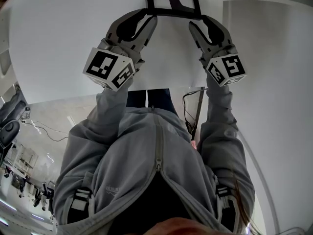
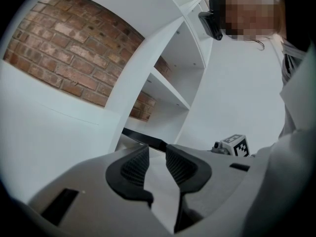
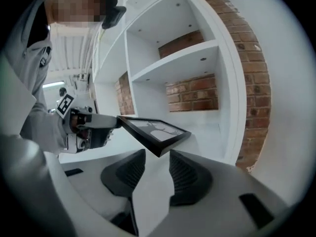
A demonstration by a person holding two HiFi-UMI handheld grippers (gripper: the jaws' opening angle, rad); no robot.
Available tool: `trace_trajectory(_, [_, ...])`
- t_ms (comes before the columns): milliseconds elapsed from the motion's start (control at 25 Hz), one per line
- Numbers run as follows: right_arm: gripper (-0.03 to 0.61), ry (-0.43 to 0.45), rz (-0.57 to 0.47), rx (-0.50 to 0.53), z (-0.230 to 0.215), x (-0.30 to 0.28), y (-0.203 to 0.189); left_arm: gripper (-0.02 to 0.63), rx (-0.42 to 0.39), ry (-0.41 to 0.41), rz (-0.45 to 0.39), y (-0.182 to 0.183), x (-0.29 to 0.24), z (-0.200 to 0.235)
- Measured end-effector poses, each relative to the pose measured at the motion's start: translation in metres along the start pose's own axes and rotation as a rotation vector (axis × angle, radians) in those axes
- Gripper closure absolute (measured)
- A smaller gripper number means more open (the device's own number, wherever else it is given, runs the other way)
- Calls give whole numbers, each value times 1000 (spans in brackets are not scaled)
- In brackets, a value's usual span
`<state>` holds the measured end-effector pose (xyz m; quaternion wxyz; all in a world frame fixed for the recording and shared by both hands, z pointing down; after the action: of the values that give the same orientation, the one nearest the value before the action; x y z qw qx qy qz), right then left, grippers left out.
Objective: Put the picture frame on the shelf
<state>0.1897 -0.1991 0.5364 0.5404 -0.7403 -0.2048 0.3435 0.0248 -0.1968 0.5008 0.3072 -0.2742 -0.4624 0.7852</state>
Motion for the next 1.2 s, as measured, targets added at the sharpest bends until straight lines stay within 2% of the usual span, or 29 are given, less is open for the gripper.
trace_trajectory(80, [457, 12, -26, -38, 0, -3, 2, 506, 0, 4, 2, 0, 0, 5])
trace_trajectory(120, [465, 19, -36, -53, -1, -4, 2, 506, 3, 8, 0, 0, 0, 7])
trace_trajectory(280, [472, 44, -78, -86, -3, -6, 2, 506, -8, 24, 6, -6, -1, 15])
trace_trajectory(840, [474, 26, -133, -36, -23, -32, 22, 523, -43, 56, 24, -6, -13, 38])
trace_trajectory(1200, [474, 11, -111, -10, -35, -43, 8, 528, -66, 72, 33, -18, -22, 44])
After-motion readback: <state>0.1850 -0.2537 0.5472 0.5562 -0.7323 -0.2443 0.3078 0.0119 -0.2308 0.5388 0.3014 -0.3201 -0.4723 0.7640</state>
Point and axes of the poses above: the fingertips, and each gripper's own axes: x backward along the fingers, z to its left, y out of its top, the point moved 3 cm from there along x, backward along the fingers, and after that the axes turned 6 degrees about -z, right-handed, at the moved point
